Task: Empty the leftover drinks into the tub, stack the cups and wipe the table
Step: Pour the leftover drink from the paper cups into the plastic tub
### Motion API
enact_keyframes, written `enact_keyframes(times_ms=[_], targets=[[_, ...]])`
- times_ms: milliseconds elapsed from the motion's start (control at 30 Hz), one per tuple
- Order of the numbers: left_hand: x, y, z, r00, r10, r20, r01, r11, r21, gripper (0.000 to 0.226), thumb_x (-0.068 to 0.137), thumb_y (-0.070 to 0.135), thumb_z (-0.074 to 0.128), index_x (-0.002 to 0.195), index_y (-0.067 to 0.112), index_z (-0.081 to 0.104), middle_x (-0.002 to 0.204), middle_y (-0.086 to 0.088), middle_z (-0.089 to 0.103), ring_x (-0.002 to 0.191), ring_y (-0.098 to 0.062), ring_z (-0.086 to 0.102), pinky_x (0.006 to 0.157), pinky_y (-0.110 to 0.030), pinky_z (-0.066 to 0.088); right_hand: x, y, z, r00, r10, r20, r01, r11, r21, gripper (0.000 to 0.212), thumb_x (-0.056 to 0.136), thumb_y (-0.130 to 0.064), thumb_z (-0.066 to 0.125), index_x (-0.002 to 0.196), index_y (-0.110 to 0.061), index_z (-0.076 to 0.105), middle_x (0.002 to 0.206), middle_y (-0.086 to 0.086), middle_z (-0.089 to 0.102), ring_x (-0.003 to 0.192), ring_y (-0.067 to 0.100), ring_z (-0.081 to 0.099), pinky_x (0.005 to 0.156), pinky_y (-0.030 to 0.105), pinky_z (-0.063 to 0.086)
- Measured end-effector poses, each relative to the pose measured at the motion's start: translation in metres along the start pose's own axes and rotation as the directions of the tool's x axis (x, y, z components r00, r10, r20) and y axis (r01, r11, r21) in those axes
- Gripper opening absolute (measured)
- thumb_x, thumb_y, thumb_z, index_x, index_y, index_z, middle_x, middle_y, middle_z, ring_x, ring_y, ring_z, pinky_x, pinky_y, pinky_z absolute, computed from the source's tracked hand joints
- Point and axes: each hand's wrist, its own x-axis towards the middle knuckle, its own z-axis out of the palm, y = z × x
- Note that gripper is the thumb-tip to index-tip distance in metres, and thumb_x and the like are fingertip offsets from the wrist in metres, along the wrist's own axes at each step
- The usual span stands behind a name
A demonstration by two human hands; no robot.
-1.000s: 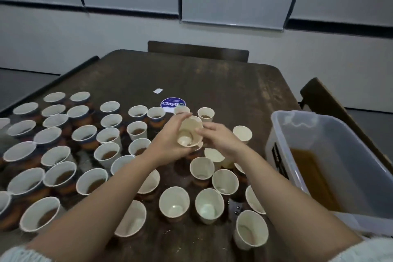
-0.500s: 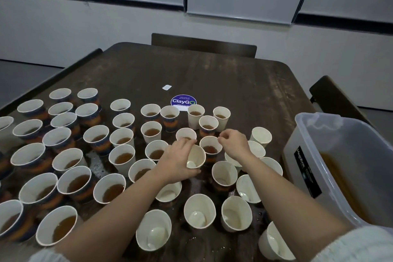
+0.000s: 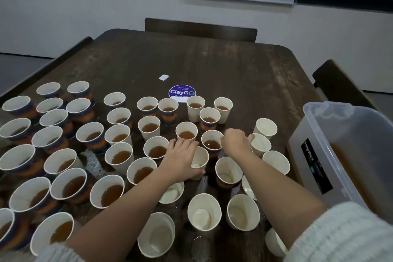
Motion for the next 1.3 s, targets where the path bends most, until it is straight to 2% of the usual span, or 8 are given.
enact_keyframes(times_ms=[267,433,567,700,933,1033,1200,1300], targets=[[-0.004,0.000,0.002,0.995,0.007,0.096,-0.008,1.000,0.000,0.097,0.074,0.073,0.059,0.149,0.023,0.023,0.153,0.002,0.027,0.143,-0.020,0.019,0.118,-0.047,0.004,0.002,-0.002,0.003,0.996,0.075,-0.041,-0.070,0.992,0.100,0.017,0.095,-0.009,0.048,0.083,-0.016,0.057,0.097,0.008,0.068,0.105,0.028,0.060,0.117,0.058,0.008],[-0.003,0.007,-0.011,1.000,-0.012,0.018,0.015,0.986,-0.167,0.111,0.061,0.091,0.037,0.149,0.025,0.025,0.152,0.001,0.027,0.142,-0.018,0.019,0.119,-0.043,0.004,-0.002,-0.001,-0.007,0.995,0.051,-0.086,-0.041,0.993,0.113,0.031,0.097,-0.013,0.047,0.066,-0.017,0.049,0.086,0.006,0.063,0.104,0.027,0.060,0.118,0.054,0.007],[0.009,0.016,-0.028,0.988,-0.119,-0.096,0.071,0.913,-0.403,0.097,0.071,0.067,0.069,0.147,0.023,0.028,0.150,0.000,0.031,0.139,-0.018,0.026,0.116,-0.040,0.026,-0.004,-0.002,-0.028,0.991,0.034,-0.133,-0.011,0.985,0.170,0.019,0.095,-0.015,0.047,0.081,-0.016,0.060,0.093,0.007,0.068,0.106,0.029,0.060,0.118,0.053,0.011],[0.024,0.028,-0.044,0.983,-0.152,-0.099,0.071,0.827,-0.558,0.101,0.066,0.050,0.083,0.146,0.023,0.028,0.148,0.001,0.032,0.136,-0.016,0.032,0.107,-0.032,0.033,-0.012,-0.001,-0.064,0.987,0.030,-0.155,0.013,0.963,0.268,0.016,0.093,-0.019,0.052,0.091,-0.014,0.067,0.095,0.009,0.067,0.104,0.030,0.059,0.115,0.053,0.020],[0.038,0.063,-0.063,0.961,-0.223,-0.161,-0.038,0.470,-0.882,0.074,0.067,0.019,0.087,0.125,0.028,0.040,0.114,0.017,0.053,0.104,0.001,0.052,0.077,-0.005,0.044,-0.040,0.016,-0.121,0.985,-0.014,-0.172,0.091,0.889,0.448,0.015,0.086,-0.018,0.056,0.075,-0.017,0.066,0.080,0.004,0.061,0.085,0.028,0.054,0.093,0.039,0.041],[0.041,0.087,-0.070,0.956,-0.214,-0.199,-0.093,0.422,-0.902,0.071,0.070,0.013,0.084,0.120,0.030,0.036,0.107,0.023,0.049,0.096,0.008,0.051,0.071,-0.001,0.044,-0.052,0.033,-0.135,0.976,-0.041,-0.214,0.151,0.836,0.527,0.017,0.082,-0.018,0.058,0.069,-0.014,0.068,0.073,0.004,0.064,0.086,0.029,0.061,0.088,0.043,0.049],[0.046,0.125,-0.073,0.943,-0.219,-0.252,-0.161,0.365,-0.917,0.067,0.073,0.011,0.082,0.121,0.027,0.038,0.107,0.018,0.053,0.093,0.015,0.056,0.069,-0.005,0.046,-0.066,0.071,-0.146,0.958,-0.065,-0.281,0.229,0.764,0.603,0.023,0.084,-0.020,0.059,0.064,-0.012,0.065,0.075,0.006,0.069,0.075,0.021,0.061,0.067,0.033,0.049],[0.050,0.149,-0.072,0.939,-0.208,-0.275,-0.185,0.368,-0.911,0.066,0.073,0.016,0.083,0.119,0.032,0.039,0.112,0.013,0.054,0.103,0.000,0.057,0.082,-0.018,0.052,-0.069,0.099,-0.148,0.958,-0.010,-0.285,0.228,0.627,0.745,0.025,0.084,-0.023,0.064,0.060,-0.016,0.062,0.067,0.002,0.068,0.072,0.020,0.065,0.068,0.037,0.052]])
